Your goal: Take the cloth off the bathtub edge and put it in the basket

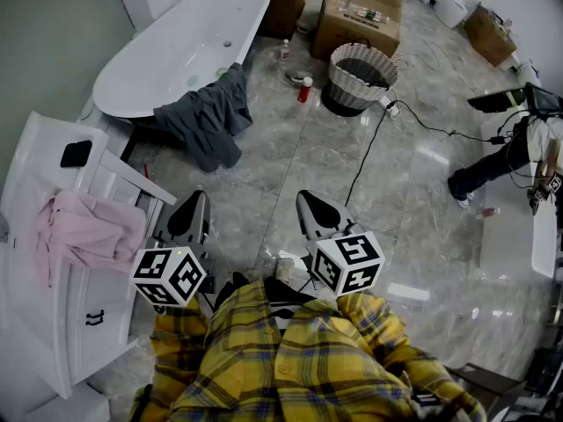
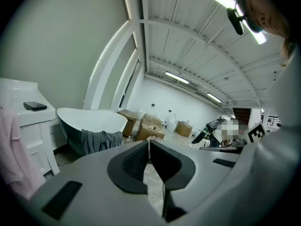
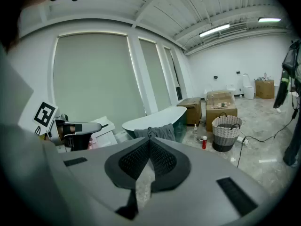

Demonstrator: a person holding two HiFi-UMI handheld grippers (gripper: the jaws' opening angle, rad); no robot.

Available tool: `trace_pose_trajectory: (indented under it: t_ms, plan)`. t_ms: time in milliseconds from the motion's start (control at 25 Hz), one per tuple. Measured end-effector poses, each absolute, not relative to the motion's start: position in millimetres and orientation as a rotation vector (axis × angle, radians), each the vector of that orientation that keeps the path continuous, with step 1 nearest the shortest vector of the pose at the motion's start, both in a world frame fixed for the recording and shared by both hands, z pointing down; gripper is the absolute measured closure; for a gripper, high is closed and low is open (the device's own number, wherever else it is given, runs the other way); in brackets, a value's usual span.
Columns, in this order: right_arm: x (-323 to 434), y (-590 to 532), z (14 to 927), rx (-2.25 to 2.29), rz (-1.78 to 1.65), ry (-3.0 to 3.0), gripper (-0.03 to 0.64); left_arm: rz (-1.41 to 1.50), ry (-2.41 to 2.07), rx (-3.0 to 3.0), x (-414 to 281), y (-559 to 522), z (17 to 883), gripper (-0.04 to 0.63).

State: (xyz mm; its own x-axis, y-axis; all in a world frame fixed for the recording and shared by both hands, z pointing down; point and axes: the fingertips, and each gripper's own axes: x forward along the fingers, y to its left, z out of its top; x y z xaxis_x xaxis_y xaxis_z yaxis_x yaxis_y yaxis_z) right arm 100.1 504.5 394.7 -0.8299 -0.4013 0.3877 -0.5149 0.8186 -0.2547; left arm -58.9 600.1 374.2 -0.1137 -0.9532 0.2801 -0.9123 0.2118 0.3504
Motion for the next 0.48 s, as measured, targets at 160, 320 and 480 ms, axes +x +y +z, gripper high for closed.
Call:
trace_pose_trajectory:
  t_ms: [160, 320, 480]
  plan:
    - [100, 496, 394, 0.701, 0.500, -2.687, 0.591, -0.115, -2.056, 1.723, -58, 594, 376, 0.571]
    - [102, 488, 397, 0.689, 0.510, -2.681, 0.591, -0.155, -2.047, 1.743, -55, 588, 373, 0.569]
    - [103, 477, 402, 0.662, 0.520, -2.681, 0.591, -0.157, -2.055, 1.721, -54, 581, 378, 0.571]
